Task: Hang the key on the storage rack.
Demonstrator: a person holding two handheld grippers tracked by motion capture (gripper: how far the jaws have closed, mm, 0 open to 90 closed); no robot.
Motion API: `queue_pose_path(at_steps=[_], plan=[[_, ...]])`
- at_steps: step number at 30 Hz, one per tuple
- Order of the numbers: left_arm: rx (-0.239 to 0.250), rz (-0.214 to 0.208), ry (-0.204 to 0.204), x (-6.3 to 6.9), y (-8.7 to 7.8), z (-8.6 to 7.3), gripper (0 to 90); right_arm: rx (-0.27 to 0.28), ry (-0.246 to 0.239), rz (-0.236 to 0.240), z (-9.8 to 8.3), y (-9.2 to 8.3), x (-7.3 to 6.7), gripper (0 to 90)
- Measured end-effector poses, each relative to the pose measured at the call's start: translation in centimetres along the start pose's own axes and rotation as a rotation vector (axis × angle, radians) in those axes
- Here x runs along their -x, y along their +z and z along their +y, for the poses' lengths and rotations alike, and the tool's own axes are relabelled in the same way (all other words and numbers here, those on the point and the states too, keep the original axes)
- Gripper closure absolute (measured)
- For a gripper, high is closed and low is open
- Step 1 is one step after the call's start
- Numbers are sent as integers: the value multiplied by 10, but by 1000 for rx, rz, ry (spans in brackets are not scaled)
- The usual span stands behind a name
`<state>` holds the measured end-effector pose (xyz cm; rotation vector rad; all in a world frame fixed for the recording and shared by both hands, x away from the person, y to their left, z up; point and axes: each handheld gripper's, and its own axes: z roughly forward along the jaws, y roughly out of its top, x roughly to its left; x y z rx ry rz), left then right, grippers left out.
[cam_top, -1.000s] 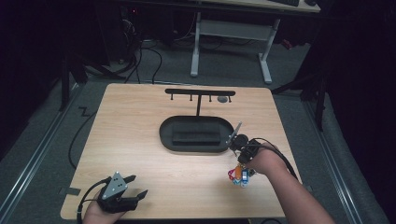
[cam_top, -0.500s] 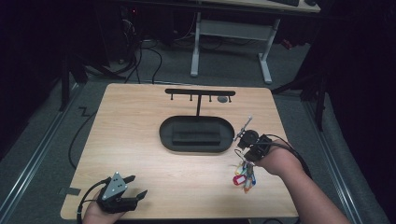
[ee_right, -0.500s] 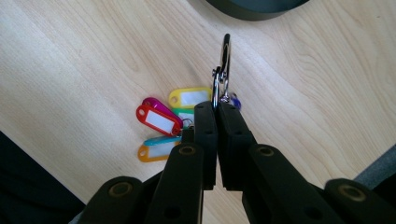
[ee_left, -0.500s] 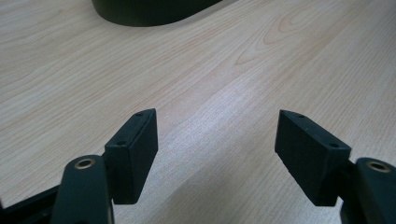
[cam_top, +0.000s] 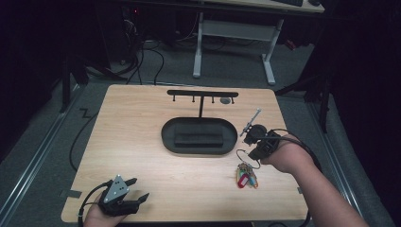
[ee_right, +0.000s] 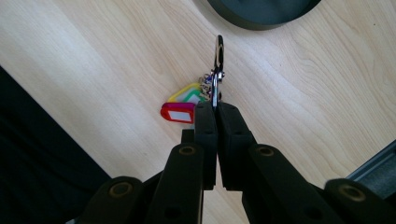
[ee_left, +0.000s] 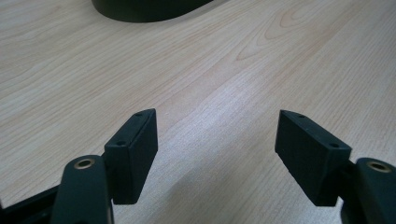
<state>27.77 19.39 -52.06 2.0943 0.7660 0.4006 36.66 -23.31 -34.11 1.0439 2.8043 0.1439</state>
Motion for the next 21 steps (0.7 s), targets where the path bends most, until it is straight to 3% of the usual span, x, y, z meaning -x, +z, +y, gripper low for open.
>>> queue_pose_path(at_steps=[9,17,21], plan=[[8,-7,-7,-1,1,-1,302,-16,-9,9,4,-12,-3,883],[19,1,-29,-4,0,-3,297,31,5,-4,10,-33,3,884],[5,15,8,-2,-2,-3,297,46,15,-11,13,-41,6,884]])
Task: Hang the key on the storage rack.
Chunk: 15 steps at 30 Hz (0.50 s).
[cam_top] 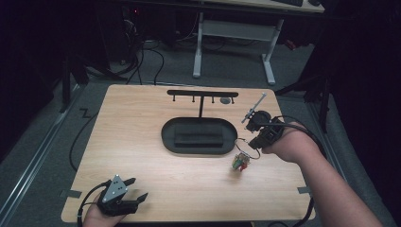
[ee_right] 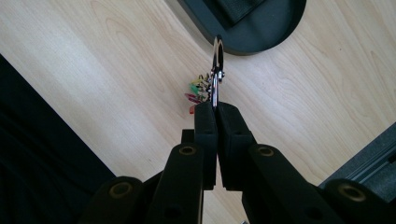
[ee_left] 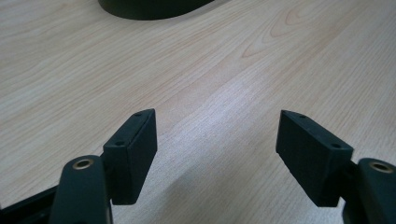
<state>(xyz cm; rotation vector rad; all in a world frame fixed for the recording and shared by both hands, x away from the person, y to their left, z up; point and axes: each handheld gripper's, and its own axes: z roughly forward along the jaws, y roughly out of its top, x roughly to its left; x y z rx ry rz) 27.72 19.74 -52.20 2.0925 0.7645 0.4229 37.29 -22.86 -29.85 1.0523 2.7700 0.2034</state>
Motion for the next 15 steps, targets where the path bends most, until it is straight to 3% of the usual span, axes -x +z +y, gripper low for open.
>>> queue_pose_path(at_steps=[4,11,15], plan=[[16,-12,-18,1,-1,1,298,-7,10,-15,8,-7,5,884],[5,4,14,4,-2,1,296,12,32,-14,19,-9,12,884],[23,9,-3,4,-6,1,297,21,48,-13,24,-9,19,884]])
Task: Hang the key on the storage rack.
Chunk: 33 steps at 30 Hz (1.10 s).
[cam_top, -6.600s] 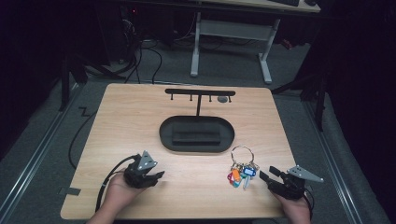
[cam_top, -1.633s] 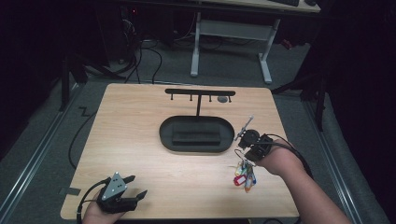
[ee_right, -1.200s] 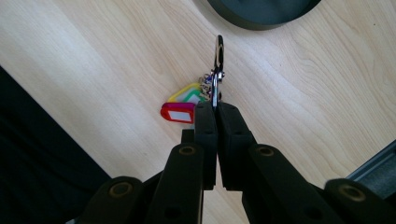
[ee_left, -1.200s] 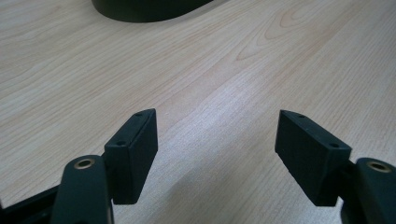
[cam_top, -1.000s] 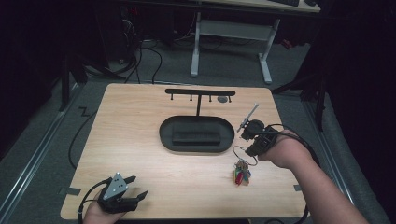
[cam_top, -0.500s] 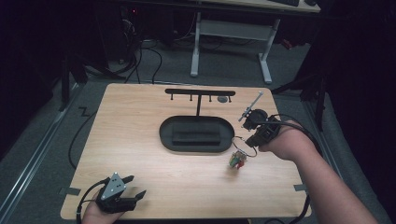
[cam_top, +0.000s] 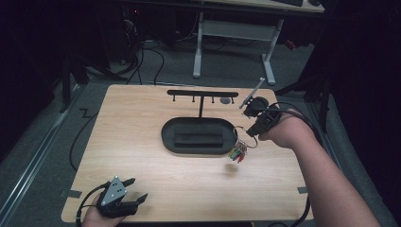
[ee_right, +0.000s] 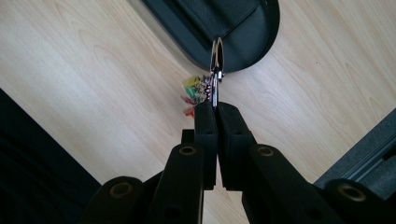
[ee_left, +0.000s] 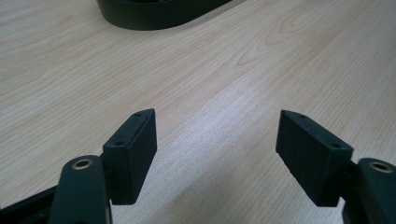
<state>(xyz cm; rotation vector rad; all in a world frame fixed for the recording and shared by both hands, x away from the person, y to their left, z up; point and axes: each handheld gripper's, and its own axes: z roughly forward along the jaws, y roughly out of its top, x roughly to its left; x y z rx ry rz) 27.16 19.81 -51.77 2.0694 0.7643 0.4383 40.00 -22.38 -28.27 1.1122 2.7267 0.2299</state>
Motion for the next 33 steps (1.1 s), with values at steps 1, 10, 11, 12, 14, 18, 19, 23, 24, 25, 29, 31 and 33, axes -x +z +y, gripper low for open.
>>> queue_pose_path(at_steps=[1,10,11,12,14,18,19,23,24,25,29,31,33], plan=[[-4,2,1,0,0,-1,296,5,0,-1,1,0,2,884],[-14,11,0,0,-1,-2,297,32,32,-5,15,2,22,884],[-12,12,-1,0,-1,-2,297,35,33,-9,17,2,24,884],[-10,13,-4,0,-1,-2,297,40,46,-9,19,2,25,884],[-9,14,-6,-1,-1,-2,297,48,43,-11,23,2,30,885],[-11,23,-1,0,-1,-3,297,43,73,-24,31,4,36,884],[-6,30,3,0,-2,-2,300,51,63,-24,33,4,39,885],[1,19,8,1,-1,0,305,63,72,-22,40,8,45,885],[-5,15,10,2,0,-1,305,60,77,-19,42,10,47,885],[-20,6,12,2,2,-1,303,61,77,-20,44,12,48,884],[-23,8,21,3,3,-2,303,71,98,-7,50,19,57,884],[-13,7,13,3,2,-1,305,72,106,-5,53,22,61,885],[-15,7,12,2,1,-2,305,69,114,-8,56,25,64,885]])
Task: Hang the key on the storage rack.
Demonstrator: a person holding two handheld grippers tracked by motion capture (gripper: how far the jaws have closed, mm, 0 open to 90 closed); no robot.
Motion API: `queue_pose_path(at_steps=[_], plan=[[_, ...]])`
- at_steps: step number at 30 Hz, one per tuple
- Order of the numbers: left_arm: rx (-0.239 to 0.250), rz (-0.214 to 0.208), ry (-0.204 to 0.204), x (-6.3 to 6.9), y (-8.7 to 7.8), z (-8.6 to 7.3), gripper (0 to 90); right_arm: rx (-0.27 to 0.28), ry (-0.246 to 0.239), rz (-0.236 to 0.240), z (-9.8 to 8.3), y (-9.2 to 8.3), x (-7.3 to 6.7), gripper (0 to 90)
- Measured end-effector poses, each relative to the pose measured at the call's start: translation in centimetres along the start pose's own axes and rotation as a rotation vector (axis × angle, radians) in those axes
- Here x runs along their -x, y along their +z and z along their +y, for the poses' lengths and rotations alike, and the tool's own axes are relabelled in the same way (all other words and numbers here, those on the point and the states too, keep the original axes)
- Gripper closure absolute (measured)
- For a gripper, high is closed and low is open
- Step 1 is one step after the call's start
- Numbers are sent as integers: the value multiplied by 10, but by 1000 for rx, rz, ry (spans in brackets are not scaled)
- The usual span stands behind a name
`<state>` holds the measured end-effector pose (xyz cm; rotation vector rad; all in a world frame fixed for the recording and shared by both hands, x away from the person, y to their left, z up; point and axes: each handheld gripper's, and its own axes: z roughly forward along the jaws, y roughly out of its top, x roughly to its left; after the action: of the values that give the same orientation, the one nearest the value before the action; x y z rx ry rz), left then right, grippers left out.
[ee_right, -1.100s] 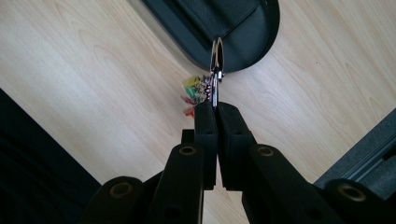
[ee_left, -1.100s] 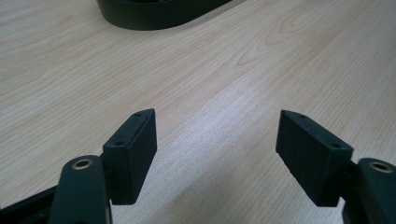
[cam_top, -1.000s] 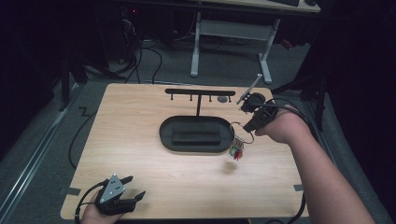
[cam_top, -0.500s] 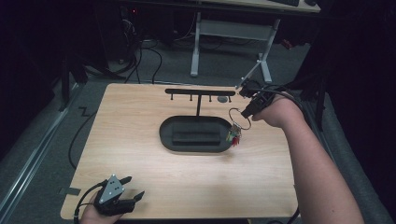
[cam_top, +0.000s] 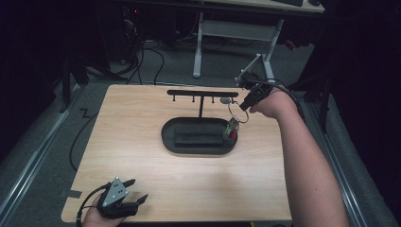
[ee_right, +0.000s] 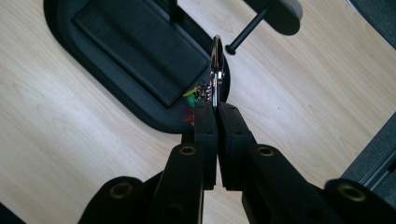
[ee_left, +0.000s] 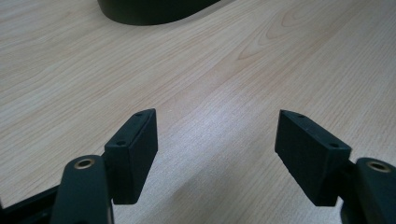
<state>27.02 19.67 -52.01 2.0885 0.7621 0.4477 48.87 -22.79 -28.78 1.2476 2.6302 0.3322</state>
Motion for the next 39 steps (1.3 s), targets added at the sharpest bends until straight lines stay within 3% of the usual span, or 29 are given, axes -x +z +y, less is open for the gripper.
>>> queue_pose_path(at_steps=[13,25,30,36,39], plan=[[-3,10,-2,-2,-1,-2,305,-23,15,7,20,20,14,883],[-14,4,-3,-1,-1,-3,305,3,47,18,20,31,23,879],[-8,-1,-8,-1,-2,-3,305,20,43,-20,22,34,22,850],[-9,-2,-3,-1,-1,-2,305,55,56,-65,19,26,19,783],[-8,-2,3,-1,-1,-1,304,63,56,-65,14,24,14,734]])
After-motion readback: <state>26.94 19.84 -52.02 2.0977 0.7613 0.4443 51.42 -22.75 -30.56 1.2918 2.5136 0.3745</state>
